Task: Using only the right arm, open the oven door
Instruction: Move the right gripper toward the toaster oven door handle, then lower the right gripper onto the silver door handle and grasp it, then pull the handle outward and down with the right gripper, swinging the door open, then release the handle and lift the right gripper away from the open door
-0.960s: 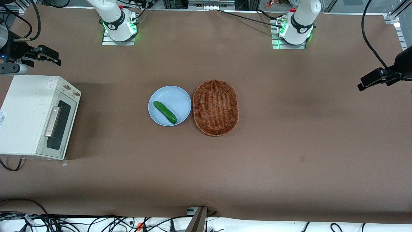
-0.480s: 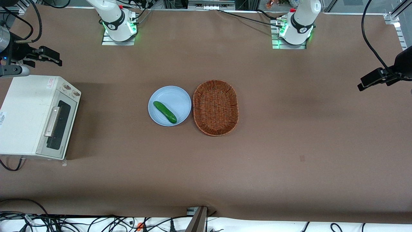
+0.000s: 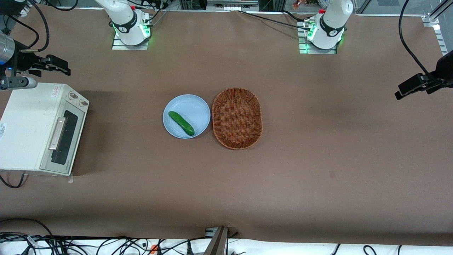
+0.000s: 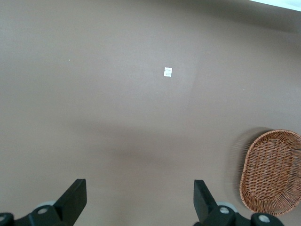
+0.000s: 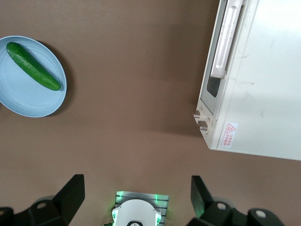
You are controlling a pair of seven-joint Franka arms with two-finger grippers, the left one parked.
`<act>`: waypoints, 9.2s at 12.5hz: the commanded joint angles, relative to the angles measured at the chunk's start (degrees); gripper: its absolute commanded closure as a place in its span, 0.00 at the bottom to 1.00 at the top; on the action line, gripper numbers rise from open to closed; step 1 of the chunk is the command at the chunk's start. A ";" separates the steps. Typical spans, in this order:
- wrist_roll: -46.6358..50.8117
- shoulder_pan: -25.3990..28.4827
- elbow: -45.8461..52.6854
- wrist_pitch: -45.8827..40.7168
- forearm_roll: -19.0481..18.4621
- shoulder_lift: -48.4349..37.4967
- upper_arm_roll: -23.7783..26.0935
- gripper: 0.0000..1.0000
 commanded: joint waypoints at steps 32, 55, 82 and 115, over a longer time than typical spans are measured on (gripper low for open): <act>3.22 3.65 1.38 8.44 -25.72 23.26 1.11 1.00; 1.20 1.27 1.73 19.16 -35.23 27.75 0.49 1.00; 5.50 2.77 1.73 30.76 -28.64 38.20 0.93 1.00; 12.10 3.82 6.66 21.29 -7.28 38.22 2.43 1.00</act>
